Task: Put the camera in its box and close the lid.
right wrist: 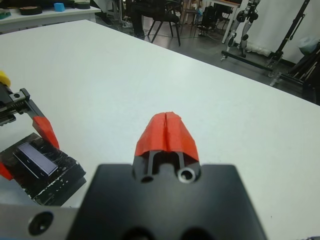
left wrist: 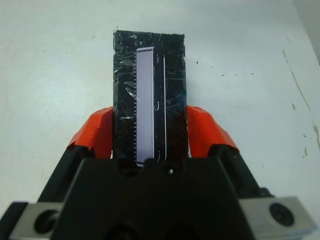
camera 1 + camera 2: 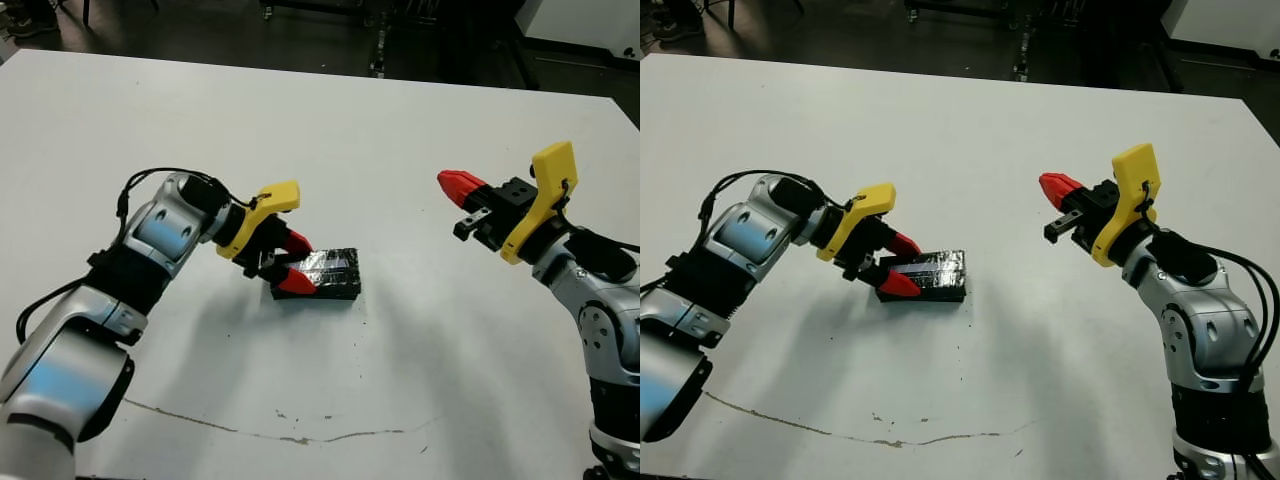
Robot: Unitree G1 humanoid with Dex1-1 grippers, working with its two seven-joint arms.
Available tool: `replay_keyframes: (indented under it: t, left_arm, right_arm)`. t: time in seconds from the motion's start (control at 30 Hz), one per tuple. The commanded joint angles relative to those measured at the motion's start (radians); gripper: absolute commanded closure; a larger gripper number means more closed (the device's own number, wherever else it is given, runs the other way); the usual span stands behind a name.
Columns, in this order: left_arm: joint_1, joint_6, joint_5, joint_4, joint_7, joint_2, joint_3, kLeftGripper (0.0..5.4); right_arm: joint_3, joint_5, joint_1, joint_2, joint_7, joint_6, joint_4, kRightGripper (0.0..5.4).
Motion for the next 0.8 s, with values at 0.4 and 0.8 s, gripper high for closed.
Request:
replay_keyframes:
  t: [0.4,0.8]
  left_arm:
    - [-0.014,-0.042,0.094,0.031,-0.05,-0.104,-0.169,2.24]
    - [-0.023,-0.127,0.149,0.221,-0.055,-0.148,-0.191,2.24]
  right_arm:
    - [-0.005,-0.003,0.017,-0.014,-0.016,0.016,-0.02,5.4]
    - [-0.009,0.002,0.023,-0.012,-0.009,0.002,-0.01,5.4]
